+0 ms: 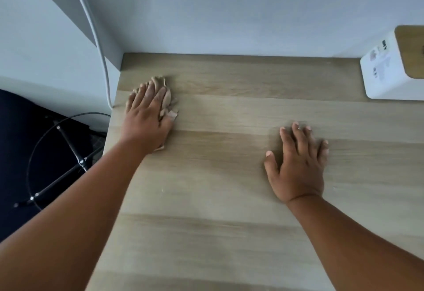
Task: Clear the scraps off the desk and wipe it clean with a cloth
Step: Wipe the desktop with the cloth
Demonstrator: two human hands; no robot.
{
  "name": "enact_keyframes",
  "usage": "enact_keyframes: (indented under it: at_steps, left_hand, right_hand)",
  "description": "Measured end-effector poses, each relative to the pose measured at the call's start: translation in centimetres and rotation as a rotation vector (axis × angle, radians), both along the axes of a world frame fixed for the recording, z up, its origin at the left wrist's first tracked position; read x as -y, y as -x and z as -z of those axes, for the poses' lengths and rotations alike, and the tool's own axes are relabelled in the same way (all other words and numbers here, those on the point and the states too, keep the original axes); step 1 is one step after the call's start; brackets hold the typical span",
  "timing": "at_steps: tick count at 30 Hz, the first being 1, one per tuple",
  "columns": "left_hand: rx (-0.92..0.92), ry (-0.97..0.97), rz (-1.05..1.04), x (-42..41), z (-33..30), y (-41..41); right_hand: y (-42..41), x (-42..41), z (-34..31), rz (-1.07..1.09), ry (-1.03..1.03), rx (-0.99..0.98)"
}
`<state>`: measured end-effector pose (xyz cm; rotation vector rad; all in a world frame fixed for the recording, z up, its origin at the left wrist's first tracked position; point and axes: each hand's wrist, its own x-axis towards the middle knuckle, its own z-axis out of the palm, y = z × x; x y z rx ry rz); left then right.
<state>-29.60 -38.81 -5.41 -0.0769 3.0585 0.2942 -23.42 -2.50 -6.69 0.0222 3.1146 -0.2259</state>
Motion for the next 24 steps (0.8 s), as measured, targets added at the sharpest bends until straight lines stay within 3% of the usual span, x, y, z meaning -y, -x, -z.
enact_keyframes:
  at_steps: [4, 10, 14, 16, 20, 24]
  left_hand:
    - [0.036, -0.005, -0.175, -5.0, 0.2, 1.0]
    - [0.007, -0.014, 0.218, -9.7, -0.4, -6.8]
    - [0.002, -0.051, 0.414, -7.2, -0.3, -13.4]
    - [0.011, -0.049, 0.368, -3.7, -0.3, -15.6]
    - [0.052, -0.031, 0.071, 2.5, -0.8, -17.1]
    - [0.029, 0.01, -0.108, 1.5, -0.8, -14.1]
  right_hand:
    - [0.0, -0.1, -0.1, -0.002, -0.002, 0.001]
    - [-0.1, 0.0, -0.1, 0.007, 0.028, 0.0]
    - [-0.1, 0.1, -0.2, 0.014, 0.051, -0.007]
    - [-0.1, 0.1, -0.2, 0.014, 0.055, -0.008]
    - [-0.2, 0.2, -0.2, 0.014, 0.061, -0.009]
    - [-0.1, 0.1, -0.1, 0.008, 0.063, -0.013]
